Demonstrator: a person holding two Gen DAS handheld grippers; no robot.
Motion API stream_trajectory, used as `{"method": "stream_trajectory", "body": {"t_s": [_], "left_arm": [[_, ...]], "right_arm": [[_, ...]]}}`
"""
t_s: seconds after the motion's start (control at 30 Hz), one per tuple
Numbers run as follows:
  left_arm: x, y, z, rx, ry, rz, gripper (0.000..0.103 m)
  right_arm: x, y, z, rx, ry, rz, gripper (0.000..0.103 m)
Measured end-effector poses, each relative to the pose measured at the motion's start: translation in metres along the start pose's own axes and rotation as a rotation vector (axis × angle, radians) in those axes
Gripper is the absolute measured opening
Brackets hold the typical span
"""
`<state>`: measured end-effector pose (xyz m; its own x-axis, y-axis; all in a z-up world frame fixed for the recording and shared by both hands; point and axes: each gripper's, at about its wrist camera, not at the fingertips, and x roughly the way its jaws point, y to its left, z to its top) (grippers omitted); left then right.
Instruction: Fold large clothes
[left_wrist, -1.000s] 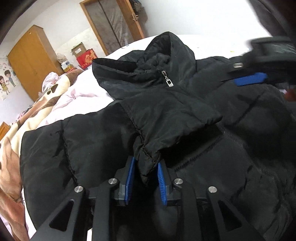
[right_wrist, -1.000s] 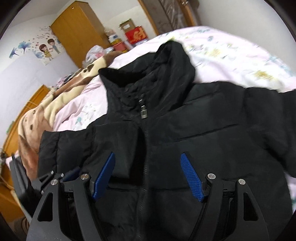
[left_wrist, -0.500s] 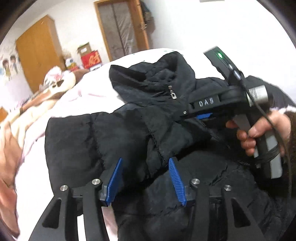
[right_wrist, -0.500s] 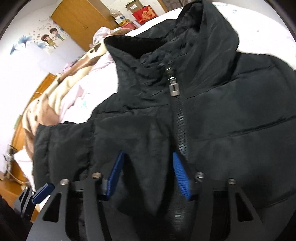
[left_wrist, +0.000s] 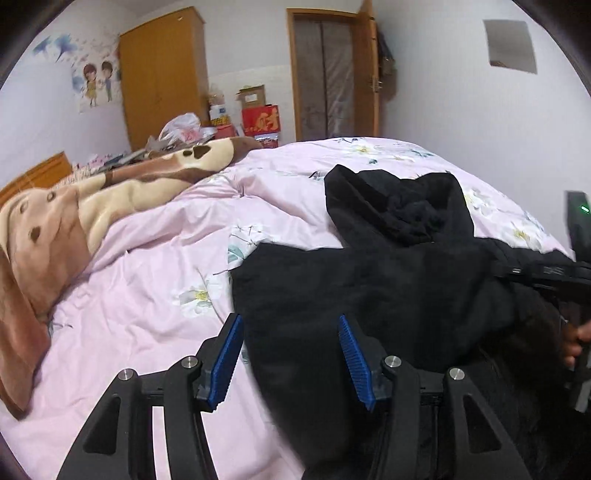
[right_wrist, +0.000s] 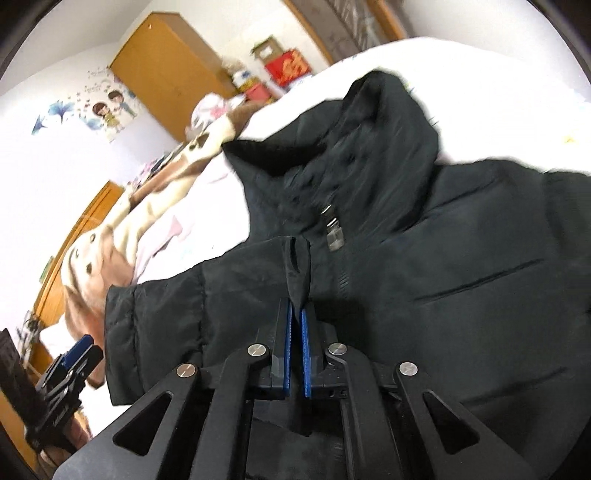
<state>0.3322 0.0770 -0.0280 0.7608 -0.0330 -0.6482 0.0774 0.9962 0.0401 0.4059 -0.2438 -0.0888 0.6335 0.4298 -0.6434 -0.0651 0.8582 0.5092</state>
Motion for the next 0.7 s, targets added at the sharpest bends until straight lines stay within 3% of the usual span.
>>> {"method": "stream_trajectory", "body": {"t_s": [0.2, 0.43, 0.53, 0.7], "left_arm": [[0.024, -0.025, -0.005, 0.025, 0.048, -0.032, 0.053], [0.069, -0.06, -0.002, 0.053, 0.124, -0.042, 0.053], [0.092, -0.065, -0.003, 0.031, 0.192, -0.011, 0.053], [0.114, -0.063, -0.006, 0.031, 0.215, 0.045, 0.053]], "right_arm": [[-0.032, -0.037, 0.006, 0.034, -0.046, -0.116, 0.004], [-0.04, -0.069, 0.009, 0.065, -0.065, -0.219, 0.004], [-0.037, -0.081, 0.008, 0.055, -0.058, -0.254, 0.004], [-0.024, -0.099, 0.006, 0.053, -0.031, -0.309, 0.004]]}}
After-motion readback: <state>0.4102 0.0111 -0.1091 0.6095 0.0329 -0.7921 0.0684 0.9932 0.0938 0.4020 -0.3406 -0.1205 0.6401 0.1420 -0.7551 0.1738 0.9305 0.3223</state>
